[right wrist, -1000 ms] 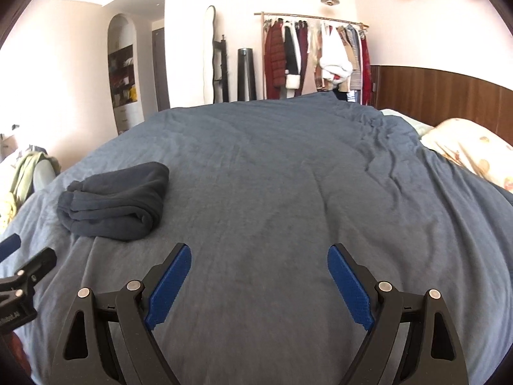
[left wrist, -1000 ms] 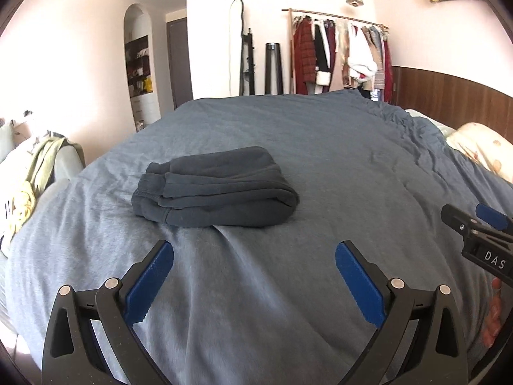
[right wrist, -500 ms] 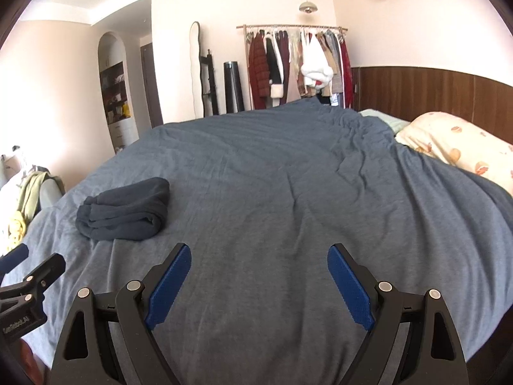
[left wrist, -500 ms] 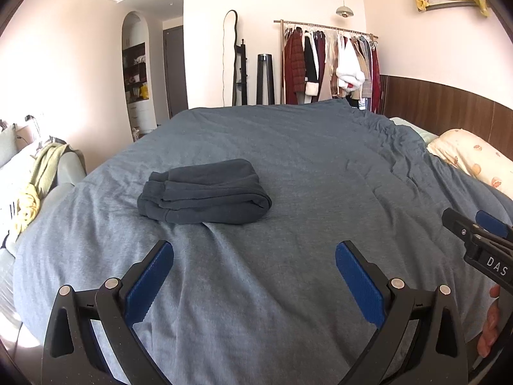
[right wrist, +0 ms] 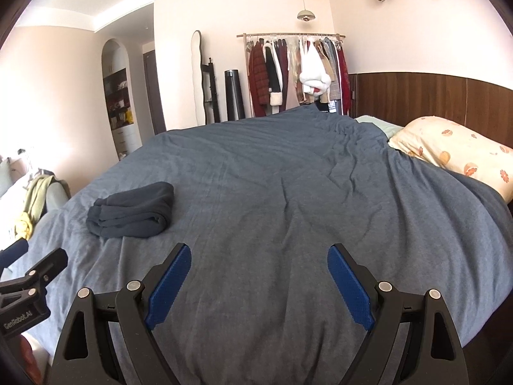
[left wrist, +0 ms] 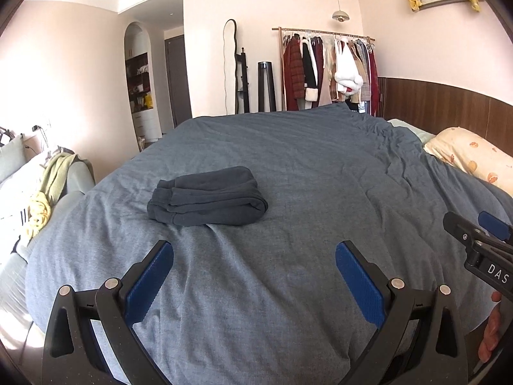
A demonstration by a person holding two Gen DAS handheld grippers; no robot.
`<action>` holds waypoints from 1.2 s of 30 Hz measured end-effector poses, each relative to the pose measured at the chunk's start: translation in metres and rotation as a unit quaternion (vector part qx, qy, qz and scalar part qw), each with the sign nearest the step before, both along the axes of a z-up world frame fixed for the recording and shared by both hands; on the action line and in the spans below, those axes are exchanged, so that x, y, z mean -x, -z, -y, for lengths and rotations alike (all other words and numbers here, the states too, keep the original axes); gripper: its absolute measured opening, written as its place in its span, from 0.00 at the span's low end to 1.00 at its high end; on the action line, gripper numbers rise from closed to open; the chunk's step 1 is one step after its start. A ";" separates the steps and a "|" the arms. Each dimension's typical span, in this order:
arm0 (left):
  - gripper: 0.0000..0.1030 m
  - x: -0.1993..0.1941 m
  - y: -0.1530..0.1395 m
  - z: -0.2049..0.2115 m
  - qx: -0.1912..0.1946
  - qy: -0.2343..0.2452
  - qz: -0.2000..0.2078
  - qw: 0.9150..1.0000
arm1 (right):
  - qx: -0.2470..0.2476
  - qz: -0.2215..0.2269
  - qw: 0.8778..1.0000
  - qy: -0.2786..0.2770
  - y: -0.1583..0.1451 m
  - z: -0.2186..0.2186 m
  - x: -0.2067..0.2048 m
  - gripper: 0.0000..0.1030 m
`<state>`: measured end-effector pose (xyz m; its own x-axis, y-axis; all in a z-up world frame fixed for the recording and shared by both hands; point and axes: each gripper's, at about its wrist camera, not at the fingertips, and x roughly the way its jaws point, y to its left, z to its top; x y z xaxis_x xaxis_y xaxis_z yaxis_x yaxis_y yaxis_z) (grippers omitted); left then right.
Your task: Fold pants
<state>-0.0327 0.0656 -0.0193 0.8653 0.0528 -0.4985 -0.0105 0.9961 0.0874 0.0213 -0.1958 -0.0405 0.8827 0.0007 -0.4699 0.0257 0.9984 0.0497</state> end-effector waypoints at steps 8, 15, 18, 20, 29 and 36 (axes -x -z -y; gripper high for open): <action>1.00 0.008 -0.004 -0.003 0.008 -0.005 -0.001 1.000 | -0.001 0.003 1.000 -0.004 -0.003 0.001 0.008 0.85; 1.00 0.011 -0.005 -0.005 0.008 -0.010 -0.008 1.000 | 0.003 0.005 1.000 -0.007 -0.004 0.001 0.009 0.85; 1.00 0.013 -0.005 -0.005 0.004 -0.010 -0.007 1.000 | 0.003 0.005 1.000 -0.008 -0.004 0.000 0.009 0.85; 1.00 0.012 -0.005 -0.005 0.004 -0.010 -0.007 1.000 | 0.003 0.005 1.000 -0.008 -0.003 -0.001 0.010 0.85; 1.00 0.016 -0.007 -0.012 0.002 -0.016 -0.003 1.000 | 0.008 0.007 1.000 -0.013 -0.003 -0.004 0.011 0.85; 1.00 0.017 -0.007 -0.013 0.002 -0.016 -0.002 1.000 | 0.009 0.007 1.000 -0.015 -0.003 -0.005 0.012 0.85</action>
<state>-0.0495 0.0786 -0.0122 0.8613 0.0789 -0.5020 -0.0426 0.9956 0.0834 0.0095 -0.1905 -0.0376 0.8890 0.0186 -0.4576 -0.0045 0.9995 0.0319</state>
